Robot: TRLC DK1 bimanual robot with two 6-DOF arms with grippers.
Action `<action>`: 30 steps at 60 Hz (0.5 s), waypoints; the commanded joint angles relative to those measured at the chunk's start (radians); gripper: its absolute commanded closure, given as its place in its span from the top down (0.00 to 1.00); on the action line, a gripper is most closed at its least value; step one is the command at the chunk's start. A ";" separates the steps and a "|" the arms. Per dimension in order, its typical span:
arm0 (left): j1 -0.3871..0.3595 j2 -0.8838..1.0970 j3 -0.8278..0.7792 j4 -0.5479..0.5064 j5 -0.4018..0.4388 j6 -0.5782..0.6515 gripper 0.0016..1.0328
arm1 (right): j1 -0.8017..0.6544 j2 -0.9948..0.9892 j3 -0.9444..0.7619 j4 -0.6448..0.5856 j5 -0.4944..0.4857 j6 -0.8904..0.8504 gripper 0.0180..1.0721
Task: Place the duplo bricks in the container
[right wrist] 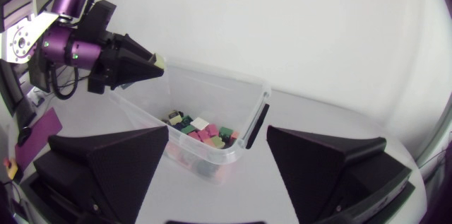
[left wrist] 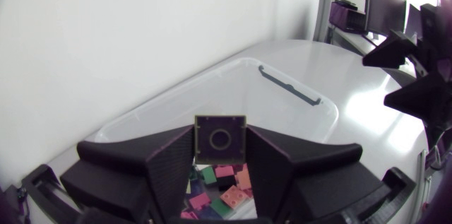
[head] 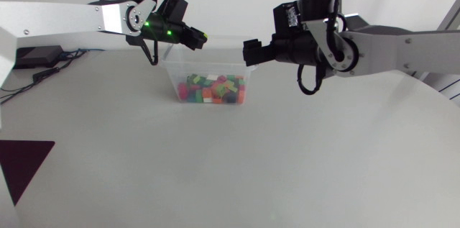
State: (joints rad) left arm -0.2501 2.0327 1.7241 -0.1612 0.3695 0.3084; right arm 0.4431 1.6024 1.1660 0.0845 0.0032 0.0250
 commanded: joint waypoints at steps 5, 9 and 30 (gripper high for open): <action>-0.012 0.064 0.034 0.071 -0.064 -0.048 0.87 | -0.006 -0.059 -0.069 0.015 0.007 -0.034 0.95; -0.014 0.066 0.023 0.103 -0.092 -0.058 0.96 | -0.012 -0.085 -0.089 0.015 0.007 -0.039 0.95; 0.038 -0.163 -0.247 0.256 -0.225 -0.043 0.96 | -0.093 -0.294 -0.221 0.004 0.049 -0.085 0.95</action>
State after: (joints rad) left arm -0.2440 1.9629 1.5425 0.0608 0.1650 0.2798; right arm 0.3691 1.3571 0.9924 0.0856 0.0341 -0.0353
